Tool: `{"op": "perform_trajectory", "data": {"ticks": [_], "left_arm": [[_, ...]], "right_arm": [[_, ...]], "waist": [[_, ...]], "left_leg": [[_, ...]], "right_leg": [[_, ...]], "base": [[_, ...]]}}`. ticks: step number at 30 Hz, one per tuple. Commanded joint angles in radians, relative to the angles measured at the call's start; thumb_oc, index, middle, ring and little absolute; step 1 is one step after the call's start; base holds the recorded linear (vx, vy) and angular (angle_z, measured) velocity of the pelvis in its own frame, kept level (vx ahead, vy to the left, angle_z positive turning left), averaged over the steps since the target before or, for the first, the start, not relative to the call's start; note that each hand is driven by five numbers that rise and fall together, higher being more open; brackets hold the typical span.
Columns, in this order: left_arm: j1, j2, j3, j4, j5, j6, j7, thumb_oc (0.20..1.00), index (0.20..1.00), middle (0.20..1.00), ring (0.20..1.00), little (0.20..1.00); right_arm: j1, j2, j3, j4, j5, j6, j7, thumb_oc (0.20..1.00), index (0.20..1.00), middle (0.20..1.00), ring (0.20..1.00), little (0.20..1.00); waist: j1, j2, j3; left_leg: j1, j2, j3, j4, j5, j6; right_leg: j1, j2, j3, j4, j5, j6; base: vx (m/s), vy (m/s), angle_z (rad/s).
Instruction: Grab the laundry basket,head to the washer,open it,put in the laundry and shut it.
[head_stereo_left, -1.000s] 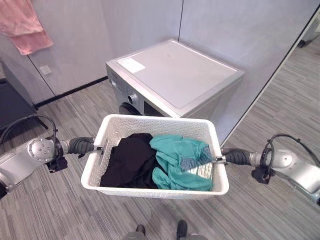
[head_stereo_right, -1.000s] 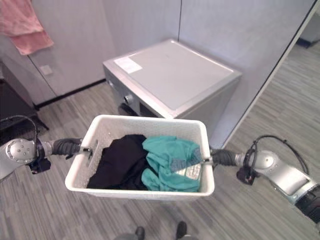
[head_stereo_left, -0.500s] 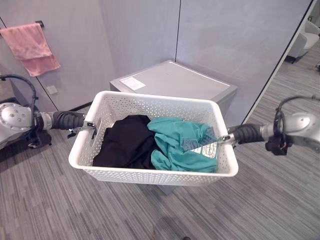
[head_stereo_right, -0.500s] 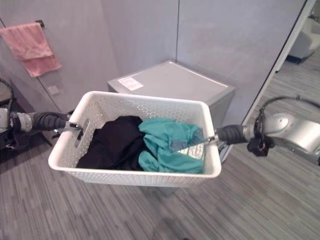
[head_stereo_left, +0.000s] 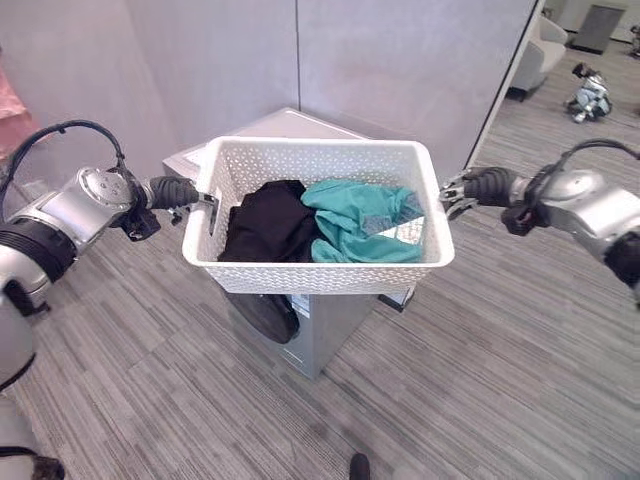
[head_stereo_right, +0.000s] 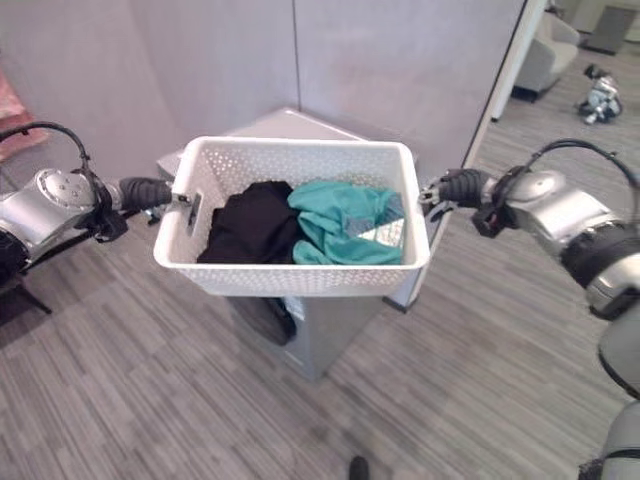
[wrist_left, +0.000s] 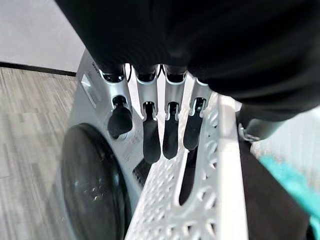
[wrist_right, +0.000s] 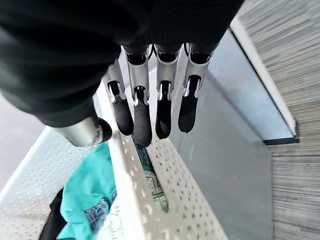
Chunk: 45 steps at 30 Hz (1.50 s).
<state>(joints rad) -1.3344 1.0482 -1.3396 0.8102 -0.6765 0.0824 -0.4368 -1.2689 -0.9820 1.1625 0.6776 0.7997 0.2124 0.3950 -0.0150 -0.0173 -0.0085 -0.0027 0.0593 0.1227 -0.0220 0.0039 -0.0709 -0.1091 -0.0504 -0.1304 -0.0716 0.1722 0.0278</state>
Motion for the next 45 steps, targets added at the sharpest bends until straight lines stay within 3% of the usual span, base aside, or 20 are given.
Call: {"op": "perform_trajectory", "data": {"ticks": [1, 7, 16, 23, 25, 26, 27, 33, 38, 39, 40, 42, 43, 45], "left_arm": [[-0.153, -0.045, 0.099, 0.113, 0.063, -0.04, 0.036, 0.2, 0.2, 0.2, 0.2, 0.2], [-0.154, -0.127, 0.134, 0.212, 0.118, -0.032, 0.036, 0.2, 0.2, 0.2, 0.2, 0.2], [-0.117, -0.208, 0.171, 0.28, 0.187, -0.024, 0.035, 0.2, 0.2, 0.2, 0.2, 0.2], [-0.125, -0.301, 0.205, 0.379, 0.206, -0.013, 0.071, 0.2, 0.2, 0.2, 0.2, 0.2], [-0.125, -0.301, 0.206, 0.379, 0.206, -0.014, 0.071, 0.2, 0.2, 0.2, 0.2, 0.2], [-0.137, -0.342, 0.239, 0.43, 0.198, -0.009, 0.1, 0.2, 0.2, 0.2, 0.2, 0.2], [-0.138, -0.359, 0.254, 0.441, 0.184, -0.006, 0.11, 0.2, 0.2, 0.2, 0.2, 0.2], [-0.128, -0.372, 0.272, 0.46, 0.19, -0.004, 0.127, 0.2, 0.2, 0.2, 0.2, 0.2], [-0.12, -0.395, 0.275, 0.45, 0.192, -0.003, 0.13, 0.2, 0.2, 0.2, 0.2, 0.2], [-0.118, -0.4, 0.283, 0.446, 0.203, 0.002, 0.133, 0.2, 0.2, 0.2, 0.2, 0.2], [-0.124, -0.422, 0.284, 0.439, 0.198, -0.011, 0.125, 0.2, 0.2, 0.2, 0.2, 0.2], [-0.11, -0.44, 0.305, 0.45, 0.23, 0.004, 0.109, 0.2, 0.2, 0.2, 0.2, 0.2], [-0.103, -0.44, 0.311, 0.446, 0.235, 0.001, 0.108, 0.2, 0.2, 0.2, 0.2, 0.2], [-0.083, -0.426, 0.319, 0.438, 0.263, -0.005, 0.104, 0.2, 0.2, 0.2, 0.2, 0.2]], "right_arm": [[-0.209, 0.033, -0.081, 0.094, -0.019, -0.026, -0.019, 0.2, 0.2, 0.2, 0.2, 0.2], [-0.21, 0.135, -0.131, 0.197, -0.041, -0.008, -0.031, 0.2, 0.2, 0.2, 0.2, 0.2], [-0.158, 0.203, -0.194, 0.239, -0.055, 0.02, -0.034, 0.2, 0.2, 0.2, 0.2, 0.2], [-0.182, 0.345, -0.248, 0.369, -0.082, 0.039, -0.077, 0.2, 0.2, 0.2, 0.2, 0.2], [-0.182, 0.345, -0.248, 0.369, -0.083, 0.039, -0.077, 0.2, 0.2, 0.2, 0.2, 0.2], [-0.207, 0.418, -0.258, 0.412, -0.085, 0.048, -0.095, 0.2, 0.2, 0.2, 0.2, 0.2], [-0.212, 0.436, -0.261, 0.411, -0.082, 0.048, -0.104, 0.2, 0.2, 0.2, 0.2, 0.2], [-0.211, 0.483, -0.28, 0.438, -0.073, 0.054, -0.113, 0.2, 0.2, 0.2, 0.2, 0.2], [-0.213, 0.493, -0.291, 0.44, -0.065, 0.058, -0.111, 0.2, 0.2, 0.2, 0.2, 0.2], [-0.205, 0.491, -0.3, 0.433, -0.07, 0.058, -0.114, 0.2, 0.2, 0.2, 0.2, 0.2], [-0.216, 0.468, -0.288, 0.421, -0.046, 0.051, -0.119, 0.2, 0.2, 0.2, 0.2, 0.2], [-0.197, 0.477, -0.301, 0.464, -0.043, 0.047, -0.124, 0.2, 0.2, 0.2, 0.2, 0.2], [-0.192, 0.475, -0.303, 0.477, -0.054, 0.049, -0.123, 0.2, 0.2, 0.2, 0.2, 0.2], [-0.167, 0.441, -0.282, 0.446, -0.068, 0.06, -0.12, 0.2, 0.2, 0.2, 0.2, 0.2]], "waist": [[0.057, 0.003, 0.031], [0.05, -0.002, 0.035], [0.044, -0.005, 0.026], [0.045, 0.018, 0.035], [0.046, 0.018, 0.034], [0.044, 0.024, 0.041], [0.044, 0.024, 0.041], [0.047, 0.018, 0.051], [0.046, 0.022, 0.067], [0.048, 0.031, 0.079], [0.005, 0.026, 0.099], [0.008, 0.018, 0.105], [0.001, 0.018, 0.102], [-0.022, 0.013, 0.07]], "left_leg": [[0.021, 0.013, 0.004, -0.013, 0.005, -0.002], [0.023, 0.005, -0.001, -0.003, -0.006, 0.009], [0.038, -0.028, -0.021, 0.003, -0.028, 0.036], [-0.004, -0.073, -0.021, 0.017, -0.037, 0.061], [-0.005, -0.073, -0.021, 0.018, -0.037, 0.061], [-0.03, -0.087, -0.012, 0.026, -0.038, 0.07], [-0.044, -0.092, -0.008, 0.034, -0.041, 0.073], [-0.054, -0.101, 0.011, 0.054, -0.055, 0.084], [-0.054, -0.107, 0.014, 0.09, -0.08, 0.098], [-0.043, -0.099, 0.027, 0.097, -0.093, 0.099], [-0.022, -0.118, -0.004, 0.114, -0.106, 0.098], [0.057, -0.139, -0.002, 0.098, -0.139, 0.091], [0.087, -0.137, -0.015, 0.095, -0.149, 0.087], [0.155, -0.121, -0.045, 0.129, -0.209, 0.074]], "right_leg": [[0.088, -0.078, -0.01, 0.005, -0.076, 0.13], [0.09, -0.078, -0.01, 0.025, -0.088, 0.126], [0.11, -0.099, -0.015, 0.049, -0.095, 0.135], [0.069, -0.137, 0.007, 0.047, -0.057, 0.15], [0.068, -0.137, 0.008, 0.047, -0.057, 0.15], [0.043, -0.152, 0.029, 0.035, -0.022, 0.156], [0.032, -0.157, 0.037, 0.032, -0.011, 0.159], [0.015, -0.166, 0.045, 0.032, 0.02, 0.167], [-0.003, -0.179, 0.02, 0.137, -0.012, 0.165], [-0.027, -0.168, -0.043, 0.208, -0.05, 0.154], [-0.085, -0.048, 0.04, 0.221, -0.087, 0.127], [-0.161, -0.044, -0.153, 0.118, -0.029, 0.109], [-0.173, -0.046, -0.17, 0.1, -0.018, 0.113], [-0.125, -0.003, -0.129, 0.102, -0.034, 0.082]], "base": [[0.03, 0.04, -0.06], [0.02, 0.041, -0.07], [0.0, 0.088, 0.02], [-0.04, 0.105, 0.07], [-0.01, 0.051, -0.03], [-0.03, 0.147, -0.07], [-0.03, 0.147, -0.12], [0.01, 0.064, -0.14], [0.03, 0.106, -0.09], [0.15, 0.183, -0.39], [0.28, 0.159, -0.52], [0.43, 0.008, 0.09], [0.63, -0.139, 0.7], [0.52, -0.157, 0.56]]}}
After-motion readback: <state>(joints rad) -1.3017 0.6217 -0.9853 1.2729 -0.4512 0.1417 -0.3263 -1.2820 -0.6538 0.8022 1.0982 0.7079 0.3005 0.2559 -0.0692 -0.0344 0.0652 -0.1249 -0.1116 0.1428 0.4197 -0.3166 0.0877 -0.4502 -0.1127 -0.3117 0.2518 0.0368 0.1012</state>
